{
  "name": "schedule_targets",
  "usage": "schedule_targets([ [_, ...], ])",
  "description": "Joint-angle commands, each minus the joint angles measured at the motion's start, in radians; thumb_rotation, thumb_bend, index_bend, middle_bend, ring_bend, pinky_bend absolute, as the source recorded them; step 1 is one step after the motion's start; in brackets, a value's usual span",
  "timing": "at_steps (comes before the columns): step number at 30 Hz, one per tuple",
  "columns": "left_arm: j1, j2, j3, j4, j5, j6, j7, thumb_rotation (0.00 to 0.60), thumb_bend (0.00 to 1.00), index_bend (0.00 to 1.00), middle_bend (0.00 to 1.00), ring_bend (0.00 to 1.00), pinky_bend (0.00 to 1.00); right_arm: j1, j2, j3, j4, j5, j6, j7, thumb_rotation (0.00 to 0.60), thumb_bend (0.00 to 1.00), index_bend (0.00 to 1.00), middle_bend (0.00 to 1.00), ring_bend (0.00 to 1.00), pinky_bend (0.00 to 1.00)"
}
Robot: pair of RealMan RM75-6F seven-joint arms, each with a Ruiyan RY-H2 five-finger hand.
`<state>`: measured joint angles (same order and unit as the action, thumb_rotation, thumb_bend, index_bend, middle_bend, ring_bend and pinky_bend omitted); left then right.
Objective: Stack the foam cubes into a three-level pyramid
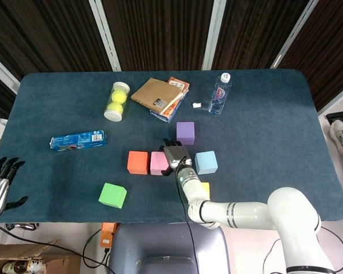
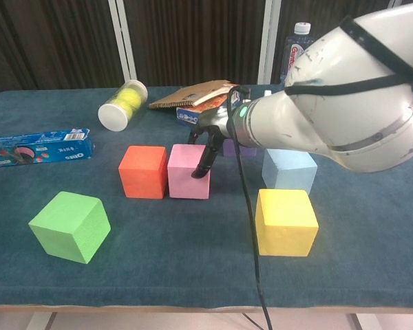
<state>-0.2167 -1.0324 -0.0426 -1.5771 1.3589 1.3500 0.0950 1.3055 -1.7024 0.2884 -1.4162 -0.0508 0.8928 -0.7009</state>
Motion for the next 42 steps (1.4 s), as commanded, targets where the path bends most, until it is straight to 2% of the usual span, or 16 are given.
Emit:
schedule_targets([
  [1,0.002,0.0,-0.002,-0.001,0.002,0.001,-0.001,0.6,0.01,0.19,0.11,0.03,0.05,0.001,-0.01,0.003,0.01,-0.005,-0.003,0.001,0.6,0.21,0.44,0.0,0.0,0.0],
  [12,0.005,0.002,-0.007,0.003,0.006,-0.011,-0.011,0.6,0.01,0.19,0.11,0.03,0.05,0.002,-0.053,0.006,0.06,-0.03,0.016,-0.012,0.6,0.2,0.42,0.0,0.0,0.0],
  [34,0.015,0.007,-0.012,0.007,0.011,-0.017,-0.023,0.6,0.01,0.19,0.11,0.03,0.05,-0.013,-0.076,0.042,0.068,-0.047,-0.004,-0.006,0.6,0.2,0.42,0.0,0.0,0.0],
  [42,0.015,0.008,-0.014,0.005,0.01,-0.023,-0.022,0.6,0.01,0.19,0.11,0.03,0.05,-0.018,-0.073,0.04,0.064,-0.051,-0.002,-0.009,0.6,0.21,0.42,0.0,0.0,0.0],
])
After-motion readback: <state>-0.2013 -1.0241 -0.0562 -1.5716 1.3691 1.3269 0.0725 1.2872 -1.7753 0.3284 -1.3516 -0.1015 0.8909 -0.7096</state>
